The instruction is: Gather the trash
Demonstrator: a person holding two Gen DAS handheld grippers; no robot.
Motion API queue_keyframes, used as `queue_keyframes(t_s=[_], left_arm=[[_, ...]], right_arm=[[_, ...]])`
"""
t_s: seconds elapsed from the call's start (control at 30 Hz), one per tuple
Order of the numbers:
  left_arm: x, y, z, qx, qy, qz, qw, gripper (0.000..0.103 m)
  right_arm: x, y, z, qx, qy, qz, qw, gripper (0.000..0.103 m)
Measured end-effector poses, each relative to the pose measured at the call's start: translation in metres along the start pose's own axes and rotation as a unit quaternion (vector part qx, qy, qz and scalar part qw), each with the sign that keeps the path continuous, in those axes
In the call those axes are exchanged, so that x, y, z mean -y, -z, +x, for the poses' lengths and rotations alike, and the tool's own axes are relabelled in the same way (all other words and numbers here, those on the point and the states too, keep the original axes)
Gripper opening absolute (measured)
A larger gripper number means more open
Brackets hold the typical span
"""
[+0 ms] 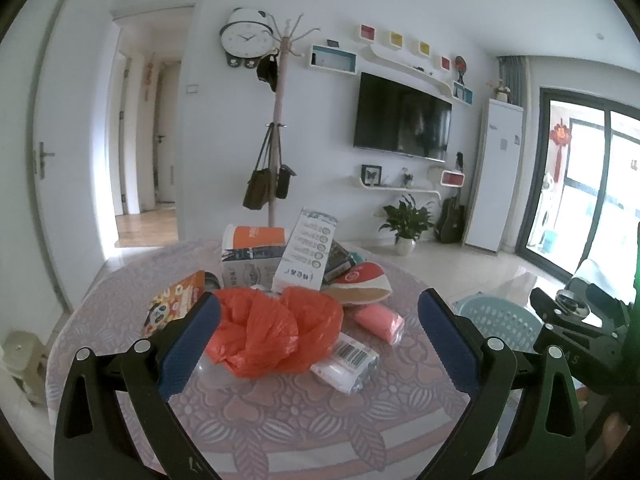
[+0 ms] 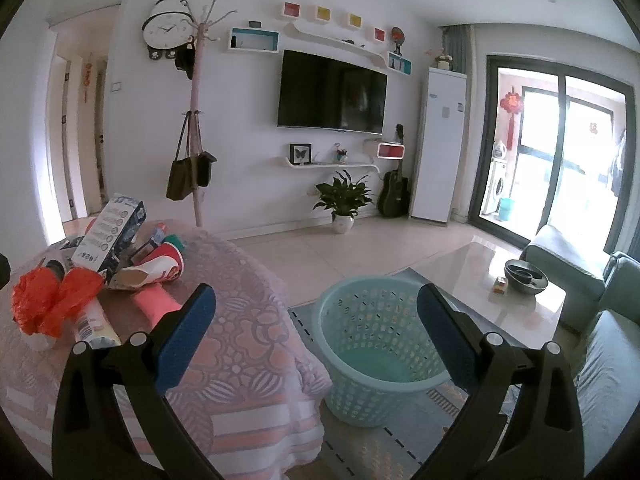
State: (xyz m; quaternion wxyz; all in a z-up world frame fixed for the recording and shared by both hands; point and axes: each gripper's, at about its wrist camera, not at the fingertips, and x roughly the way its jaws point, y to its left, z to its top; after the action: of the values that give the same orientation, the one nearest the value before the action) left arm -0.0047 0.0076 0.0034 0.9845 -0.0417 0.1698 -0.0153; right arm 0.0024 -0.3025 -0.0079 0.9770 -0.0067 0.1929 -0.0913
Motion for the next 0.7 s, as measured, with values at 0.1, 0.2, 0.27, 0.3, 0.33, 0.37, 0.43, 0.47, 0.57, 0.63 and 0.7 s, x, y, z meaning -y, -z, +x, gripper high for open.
queue_keyframes(t_s=[0.1,0.2,0.27,0.3,0.33,0.37,0.43,0.47,0.57,0.63,0.7], left_arm=[[-0.0013,-0.0003,-0.0004,-0.001,0.000,0.000,1.0000,0.096],[0.0016,0.0006,0.0004,0.000,0.000,-0.001,1.0000,0.096],[0.0010,0.0003,-0.0005,-0.001,0.000,-0.001,1.0000,0.096],[0.0018,0.0013,0.0020,-0.001,0.001,-0.002,1.0000,0.096],[0.0017,0.0012,0.0018,-0.001,0.001,-0.002,1.0000,0.096],[0.0016,0.0011,0.0015,-0.001,0.001,-0.002,1.0000,0.096],[0.0023,0.0016,0.0025,-0.001,0.000,0.000,1.0000,0.096],[0.0022,0.0016,0.0024,-0.001,-0.001,-0.001,1.0000,0.096],[0.0019,0.0015,0.0028,-0.002,0.002,-0.002,1.0000,0.096],[0.0023,0.0018,0.0027,-0.001,0.000,-0.001,1.0000,0.096],[0.0017,0.0013,0.0024,-0.002,0.000,-0.001,1.0000,0.096]], right_arm=[[0.0018,-0.0009,-0.0034,0.001,0.000,0.000,1.000,0.095],[0.0018,-0.0007,-0.0031,0.000,0.000,0.001,1.000,0.095],[0.0013,-0.0010,-0.0032,-0.003,-0.002,0.002,1.000,0.095],[0.0004,-0.0011,-0.0025,-0.004,-0.002,0.002,1.000,0.095],[0.0000,-0.0014,-0.0031,-0.004,-0.002,0.002,1.000,0.095],[-0.0002,-0.0014,-0.0026,-0.004,-0.003,0.002,1.000,0.095],[-0.0012,-0.0016,-0.0026,-0.004,-0.003,0.001,1.000,0.095],[-0.0006,-0.0014,-0.0025,-0.004,-0.003,0.001,1.000,0.095],[-0.0006,-0.0010,-0.0024,-0.004,-0.003,0.001,1.000,0.095],[0.0000,-0.0004,-0.0035,-0.001,-0.005,0.002,1.000,0.095],[-0.0009,-0.0002,-0.0023,0.000,-0.006,0.003,1.000,0.095]])
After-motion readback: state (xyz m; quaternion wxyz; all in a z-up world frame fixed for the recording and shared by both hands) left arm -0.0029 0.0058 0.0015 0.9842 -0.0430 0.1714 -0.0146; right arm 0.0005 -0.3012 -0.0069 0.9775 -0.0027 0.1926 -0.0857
